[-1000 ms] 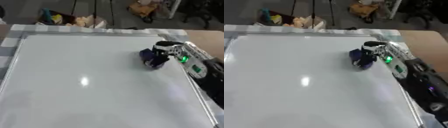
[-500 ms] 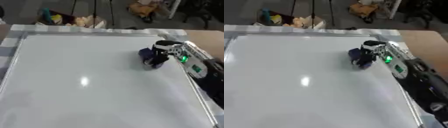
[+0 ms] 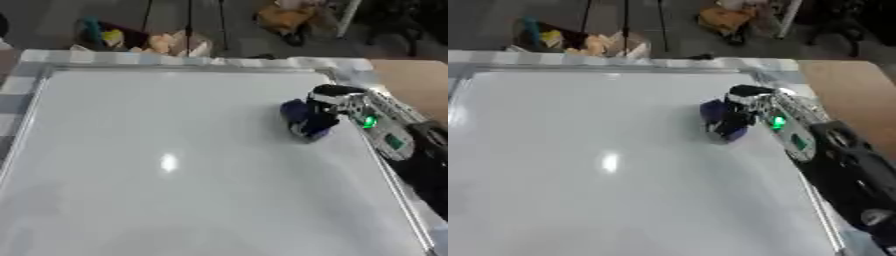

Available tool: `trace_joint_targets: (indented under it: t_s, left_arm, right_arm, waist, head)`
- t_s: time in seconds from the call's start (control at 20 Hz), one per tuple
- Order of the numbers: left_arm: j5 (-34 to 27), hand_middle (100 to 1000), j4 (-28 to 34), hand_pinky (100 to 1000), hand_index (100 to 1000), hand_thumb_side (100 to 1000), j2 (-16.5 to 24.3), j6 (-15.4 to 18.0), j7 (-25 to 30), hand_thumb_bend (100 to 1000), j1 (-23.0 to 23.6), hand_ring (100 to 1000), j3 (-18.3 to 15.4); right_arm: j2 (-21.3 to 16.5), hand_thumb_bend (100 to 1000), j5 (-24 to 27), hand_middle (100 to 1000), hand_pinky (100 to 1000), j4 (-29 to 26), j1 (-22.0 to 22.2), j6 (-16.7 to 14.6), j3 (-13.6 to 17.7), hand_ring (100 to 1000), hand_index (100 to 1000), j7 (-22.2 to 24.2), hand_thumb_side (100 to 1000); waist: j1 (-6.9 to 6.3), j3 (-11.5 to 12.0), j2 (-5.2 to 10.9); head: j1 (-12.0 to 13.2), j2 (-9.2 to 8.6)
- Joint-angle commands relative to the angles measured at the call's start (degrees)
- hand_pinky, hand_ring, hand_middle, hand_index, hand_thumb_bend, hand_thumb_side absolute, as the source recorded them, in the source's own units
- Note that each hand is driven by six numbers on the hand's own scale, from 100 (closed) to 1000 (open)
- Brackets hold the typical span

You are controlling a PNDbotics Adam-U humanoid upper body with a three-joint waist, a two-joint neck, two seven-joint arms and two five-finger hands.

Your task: Wipe the whiteboard clean with a brush.

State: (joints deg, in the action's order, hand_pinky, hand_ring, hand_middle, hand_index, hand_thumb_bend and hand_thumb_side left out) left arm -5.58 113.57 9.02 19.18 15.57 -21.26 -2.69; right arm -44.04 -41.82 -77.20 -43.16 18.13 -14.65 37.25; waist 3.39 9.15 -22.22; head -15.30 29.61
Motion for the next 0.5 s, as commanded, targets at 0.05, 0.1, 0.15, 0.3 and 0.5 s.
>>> trace_joint_targets:
  t_s: [0.05, 0.1, 0.15, 0.3, 0.5]
  left_arm:
    - [-0.05, 558, 1.02, 367, 607, 941, 0.18, 0.2, 0.06, 100, -0.49, 715, 0.22]
    - [-0.05, 558, 1.02, 367, 607, 941, 0.18, 0.23, 0.07, 100, -0.49, 715, 0.22]
    - [-0.04, 558, 1.02, 367, 608, 941, 0.17, 0.25, 0.07, 100, -0.49, 715, 0.22]
    - [-0.04, 558, 1.02, 367, 608, 941, 0.17, 0.31, 0.09, 100, -0.51, 715, 0.23]
    - [-0.01, 558, 1.02, 366, 608, 940, 0.17, 0.37, 0.11, 100, -0.48, 715, 0.23]
  right_arm:
    - [-1.68, 100, -0.9, 290, 469, 0.63, -0.22, 0.2, 1.0, 569, 432, -0.47, 517]
    - [-1.7, 100, -1.17, 293, 471, 0.92, -0.15, 0.21, 1.09, 571, 433, -0.6, 519]
    - [-1.75, 100, -1.53, 297, 472, 1.23, -0.04, 0.22, 1.19, 572, 434, -0.78, 520]
    - [-1.91, 100, -2.66, 313, 475, 2.35, 0.28, 0.26, 1.62, 577, 436, -1.27, 526]
    - [-2.11, 100, -4.5, 331, 478, 4.11, 0.73, 0.4, 2.35, 582, 439, -2.22, 530]
  waist:
    - [-0.24, 0.05, 1.13]
    - [-0.26, 0.07, 1.11]
    - [-0.29, 0.07, 1.09]
    - [-0.37, 0.02, 1.05]
    - [-0.47, 0.0, 0.99]
  head:
    - [-0.25, -0.54]
    - [-0.25, -0.53]
    - [-0.25, -0.52]
    - [-0.29, -0.57]
    - [-0.24, -0.57]
